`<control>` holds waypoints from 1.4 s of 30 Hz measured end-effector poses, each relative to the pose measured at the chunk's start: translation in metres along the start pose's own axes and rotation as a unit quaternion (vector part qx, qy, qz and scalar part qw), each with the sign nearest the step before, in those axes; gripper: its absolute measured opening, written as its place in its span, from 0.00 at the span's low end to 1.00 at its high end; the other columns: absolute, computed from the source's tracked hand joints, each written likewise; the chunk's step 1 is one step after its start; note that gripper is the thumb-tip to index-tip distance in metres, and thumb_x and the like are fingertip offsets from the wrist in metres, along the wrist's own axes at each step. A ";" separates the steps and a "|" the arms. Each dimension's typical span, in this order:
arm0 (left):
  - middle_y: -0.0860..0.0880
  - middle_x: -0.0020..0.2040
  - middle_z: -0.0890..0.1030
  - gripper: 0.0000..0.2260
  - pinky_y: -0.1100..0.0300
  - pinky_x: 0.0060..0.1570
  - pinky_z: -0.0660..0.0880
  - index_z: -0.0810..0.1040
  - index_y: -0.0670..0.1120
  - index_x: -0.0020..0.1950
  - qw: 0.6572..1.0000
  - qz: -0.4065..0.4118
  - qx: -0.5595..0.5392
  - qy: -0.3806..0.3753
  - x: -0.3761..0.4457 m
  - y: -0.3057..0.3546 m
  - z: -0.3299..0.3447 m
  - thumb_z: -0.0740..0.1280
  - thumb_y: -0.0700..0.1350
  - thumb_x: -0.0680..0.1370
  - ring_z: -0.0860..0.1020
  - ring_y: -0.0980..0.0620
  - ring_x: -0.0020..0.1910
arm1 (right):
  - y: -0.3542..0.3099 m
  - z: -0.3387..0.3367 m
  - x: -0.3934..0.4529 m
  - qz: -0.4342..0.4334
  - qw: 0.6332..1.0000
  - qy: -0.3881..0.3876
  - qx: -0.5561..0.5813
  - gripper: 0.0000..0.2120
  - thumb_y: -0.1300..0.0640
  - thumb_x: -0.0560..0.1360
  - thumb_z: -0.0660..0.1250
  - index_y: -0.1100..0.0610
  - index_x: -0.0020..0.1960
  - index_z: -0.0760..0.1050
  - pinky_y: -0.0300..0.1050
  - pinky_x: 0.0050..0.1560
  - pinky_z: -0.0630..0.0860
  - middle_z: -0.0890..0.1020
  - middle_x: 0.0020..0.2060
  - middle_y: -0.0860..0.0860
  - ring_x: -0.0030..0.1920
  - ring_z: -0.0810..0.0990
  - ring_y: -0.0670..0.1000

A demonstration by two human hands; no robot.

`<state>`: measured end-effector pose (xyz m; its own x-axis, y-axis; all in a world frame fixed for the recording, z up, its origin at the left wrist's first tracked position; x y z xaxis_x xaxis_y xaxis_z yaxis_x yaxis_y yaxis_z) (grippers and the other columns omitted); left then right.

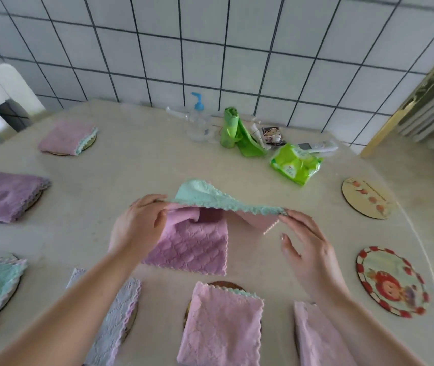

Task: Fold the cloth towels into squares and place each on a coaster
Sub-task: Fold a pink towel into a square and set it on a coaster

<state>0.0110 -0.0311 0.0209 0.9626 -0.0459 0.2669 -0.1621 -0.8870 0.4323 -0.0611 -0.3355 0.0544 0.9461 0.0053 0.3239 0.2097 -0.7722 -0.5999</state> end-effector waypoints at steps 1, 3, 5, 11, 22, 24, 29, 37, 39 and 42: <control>0.53 0.58 0.79 0.09 0.54 0.46 0.77 0.82 0.48 0.50 1.000 -0.009 -0.004 0.007 0.005 0.005 -0.005 0.64 0.40 0.75 0.79 0.48 0.52 | 0.003 -0.007 0.006 -0.004 1.000 -0.004 -0.002 0.16 0.63 0.73 0.66 0.57 0.60 0.77 0.21 0.59 0.60 0.73 0.59 0.42 0.58 0.68 0.29; 0.52 0.59 0.79 0.09 0.53 0.46 0.78 0.82 0.47 0.50 1.000 -0.012 -0.003 0.028 0.021 0.017 -0.019 0.66 0.39 0.74 0.80 0.47 0.51 | 0.003 -0.018 0.022 -0.022 0.999 -0.026 -0.017 0.17 0.61 0.72 0.66 0.57 0.61 0.76 0.22 0.58 0.60 0.73 0.60 0.43 0.59 0.69 0.34; 0.48 0.60 0.79 0.09 0.52 0.50 0.77 0.82 0.45 0.52 0.999 -0.014 -0.001 0.040 0.045 0.034 -0.035 0.66 0.38 0.74 0.80 0.46 0.54 | 0.002 -0.027 0.044 -0.043 0.997 -0.057 -0.039 0.18 0.61 0.74 0.67 0.57 0.64 0.74 0.26 0.58 0.58 0.72 0.62 0.45 0.60 0.68 0.38; 0.46 0.59 0.78 0.11 0.53 0.54 0.74 0.81 0.42 0.55 0.993 -0.041 -0.024 0.105 0.102 0.103 -0.104 0.64 0.36 0.74 0.78 0.43 0.55 | -0.018 -0.082 0.119 -0.117 0.987 -0.070 -0.088 0.19 0.58 0.75 0.65 0.53 0.66 0.72 0.35 0.59 0.65 0.70 0.64 0.44 0.63 0.72 0.46; 0.48 0.60 0.77 0.13 0.59 0.60 0.68 0.80 0.43 0.56 0.978 0.075 0.013 0.195 0.132 0.245 -0.173 0.62 0.35 0.75 0.73 0.49 0.62 | -0.013 -0.197 0.185 -0.126 0.981 -0.031 -0.146 0.22 0.57 0.75 0.62 0.52 0.70 0.67 0.42 0.66 0.63 0.62 0.70 0.49 0.67 0.67 0.51; 0.48 0.60 0.77 0.12 0.57 0.60 0.70 0.80 0.43 0.56 0.978 0.087 0.028 0.186 0.133 0.253 -0.168 0.63 0.36 0.75 0.75 0.49 0.60 | -0.004 -0.207 0.182 -0.123 0.979 -0.027 -0.158 0.21 0.57 0.75 0.62 0.53 0.69 0.69 0.43 0.66 0.64 0.63 0.69 0.49 0.66 0.68 0.51; 0.53 0.54 0.79 0.13 0.58 0.47 0.74 0.81 0.48 0.54 0.982 0.079 0.060 0.160 0.122 0.253 -0.148 0.62 0.36 0.76 0.78 0.50 0.52 | 0.020 -0.207 0.169 -0.107 0.977 -0.034 -0.180 0.18 0.55 0.76 0.62 0.53 0.65 0.72 0.43 0.63 0.68 0.69 0.64 0.48 0.62 0.71 0.50; 0.57 0.41 0.78 0.07 0.57 0.39 0.73 0.70 0.50 0.47 0.990 -0.019 -0.010 0.142 0.127 0.199 -0.136 0.68 0.46 0.75 0.76 0.49 0.40 | 0.028 -0.194 0.165 -0.042 0.991 0.002 -0.127 0.10 0.57 0.75 0.64 0.54 0.56 0.71 0.43 0.46 0.71 0.77 0.50 0.49 0.49 0.77 0.51; 0.57 0.34 0.74 0.06 0.59 0.35 0.70 0.71 0.51 0.41 0.990 -0.036 -0.009 0.136 0.136 0.181 -0.132 0.67 0.47 0.75 0.73 0.50 0.36 | 0.029 -0.186 0.167 0.009 0.994 0.012 -0.104 0.13 0.55 0.76 0.64 0.54 0.60 0.71 0.46 0.46 0.73 0.79 0.51 0.50 0.49 0.78 0.54; 0.55 0.27 0.71 0.14 0.62 0.29 0.63 0.67 0.48 0.31 0.992 -0.060 -0.063 0.096 0.155 0.154 -0.114 0.65 0.46 0.76 0.72 0.52 0.27 | 0.034 -0.170 0.169 0.088 0.992 0.019 -0.089 0.10 0.57 0.76 0.61 0.54 0.55 0.76 0.49 0.48 0.76 0.82 0.47 0.52 0.48 0.80 0.55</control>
<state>0.1106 -0.1223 0.2275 0.9196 0.1547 0.3610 -0.0869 -0.8163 0.5711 0.0643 -0.4685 0.2135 0.9534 -0.1616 0.2546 -0.0090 -0.8592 -0.5115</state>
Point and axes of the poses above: each hand's wrist, its own x-axis towards the middle knuckle, its own z-axis out of the palm, y = z × x, the point moved 9 cm from there along x, towards the middle knuckle
